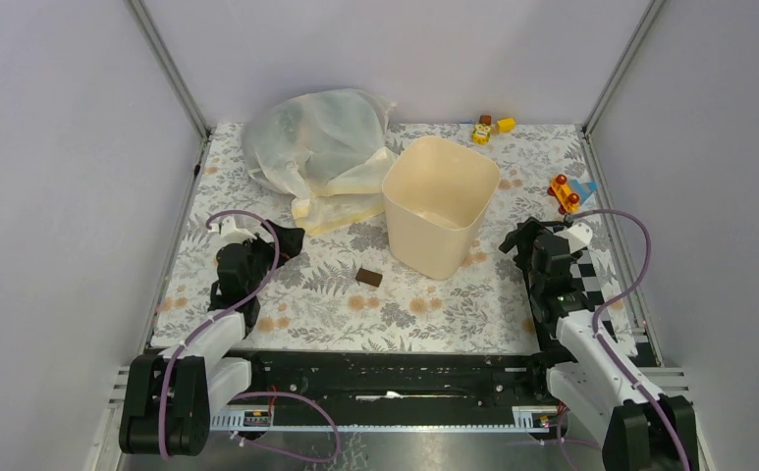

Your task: Put the trash bags into the trash bin

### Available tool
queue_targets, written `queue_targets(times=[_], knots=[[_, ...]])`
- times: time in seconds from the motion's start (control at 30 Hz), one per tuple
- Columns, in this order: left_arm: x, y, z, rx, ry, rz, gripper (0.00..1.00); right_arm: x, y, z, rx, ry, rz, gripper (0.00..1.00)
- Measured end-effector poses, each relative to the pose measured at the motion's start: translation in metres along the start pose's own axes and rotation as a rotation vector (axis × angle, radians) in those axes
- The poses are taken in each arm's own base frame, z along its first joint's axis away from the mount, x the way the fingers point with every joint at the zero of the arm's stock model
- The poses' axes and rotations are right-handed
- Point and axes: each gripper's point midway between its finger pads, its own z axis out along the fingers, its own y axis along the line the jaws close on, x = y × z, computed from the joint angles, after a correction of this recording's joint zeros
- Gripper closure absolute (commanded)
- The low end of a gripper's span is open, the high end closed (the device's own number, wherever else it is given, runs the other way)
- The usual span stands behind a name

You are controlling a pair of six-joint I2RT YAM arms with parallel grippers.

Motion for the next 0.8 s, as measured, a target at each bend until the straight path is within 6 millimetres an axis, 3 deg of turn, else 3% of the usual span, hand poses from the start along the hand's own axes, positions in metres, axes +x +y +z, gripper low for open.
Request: queue_targets(times=[0.2,0.3,0.47,0.6,0.7,0.8], knots=[[-0.003,-0.019,-0.001,0.102,0.0,0.022,0.01,-0.013,-0.003,-0.019,0.021,-0.012,0.012,0.0],[-0.002,-0.026,-0.002,0.139,0.006,0.033,0.01,-0.035,0.005,-0.037,0.01,-0.02,0.009,0.0],[-0.001,-0.036,-0.005,0.203,0.008,0.052,0.01,-0.099,0.049,-0.082,-0.099,-0.056,0.018,0.08],[0.001,-0.043,-0.005,0.25,0.021,0.066,0.07,-0.136,0.084,-0.112,-0.217,-0.057,0.002,0.11],[0.008,-0.045,-0.003,0.275,0.049,0.072,0.1,-0.144,0.1,-0.119,-0.263,-0.025,-0.026,0.13],[0.015,-0.043,-0.001,0.28,0.075,0.071,0.1,-0.134,0.11,-0.11,-0.27,0.065,-0.063,0.18]])
